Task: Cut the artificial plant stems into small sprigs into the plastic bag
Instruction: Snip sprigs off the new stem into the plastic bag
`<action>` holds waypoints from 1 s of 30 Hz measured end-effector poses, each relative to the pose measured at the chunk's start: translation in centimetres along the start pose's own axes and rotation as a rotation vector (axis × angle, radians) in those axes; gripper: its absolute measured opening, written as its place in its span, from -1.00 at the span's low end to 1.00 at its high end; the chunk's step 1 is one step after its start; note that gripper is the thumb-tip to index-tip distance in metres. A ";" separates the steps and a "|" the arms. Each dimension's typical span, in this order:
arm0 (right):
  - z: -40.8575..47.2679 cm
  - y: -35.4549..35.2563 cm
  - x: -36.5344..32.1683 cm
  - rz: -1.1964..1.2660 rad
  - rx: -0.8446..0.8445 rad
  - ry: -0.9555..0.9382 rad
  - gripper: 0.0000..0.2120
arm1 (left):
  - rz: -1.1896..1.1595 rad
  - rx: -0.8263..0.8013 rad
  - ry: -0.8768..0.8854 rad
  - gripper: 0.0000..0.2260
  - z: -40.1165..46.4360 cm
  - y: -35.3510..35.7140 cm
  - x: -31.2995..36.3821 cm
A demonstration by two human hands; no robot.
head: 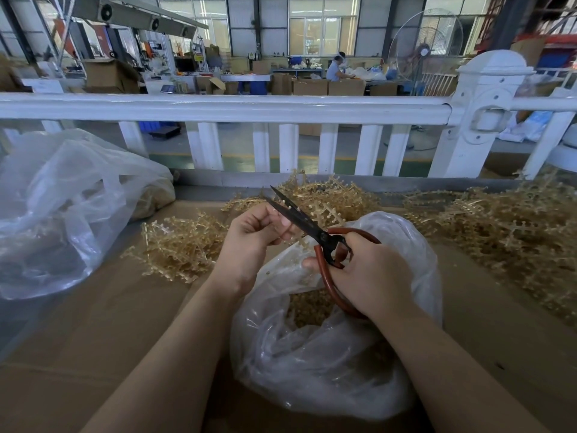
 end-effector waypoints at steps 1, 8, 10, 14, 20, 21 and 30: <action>0.0 -0.1 0.0 0.001 0.007 -0.002 -0.23 | 0.008 -0.004 0.001 -0.85 0.0 0.1 0.1; -0.1 -0.3 -0.1 0.005 0.042 -0.008 -0.24 | 0.070 -0.003 0.000 -0.90 -0.2 0.4 0.0; -0.1 -0.2 -0.1 0.008 0.041 -0.004 -0.23 | 0.080 -0.012 0.006 -0.93 -0.2 0.5 0.1; 0.0 -0.1 0.1 -0.014 0.029 0.003 -0.24 | 0.054 -0.008 0.009 -0.91 -0.2 0.7 0.3; 0.1 0.0 0.1 -0.023 0.020 -0.006 -0.28 | 0.080 -0.004 0.072 -0.89 -0.4 1.1 0.8; 0.1 0.0 0.1 -0.017 0.022 -0.007 -0.28 | 0.100 -0.002 0.084 -0.89 -0.4 1.0 0.8; 0.0 0.0 0.0 0.033 0.010 0.000 -0.18 | 0.122 0.035 0.105 -0.80 -0.4 0.6 0.7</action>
Point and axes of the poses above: each hand's wrist, its own z-axis towards the middle knuckle, its own y-axis out of the palm, x = y × z, the point moved 6 cm from there along z, towards the middle knuckle, and after that the axes turned 11 degrees about -z, right-handed, at the moved point
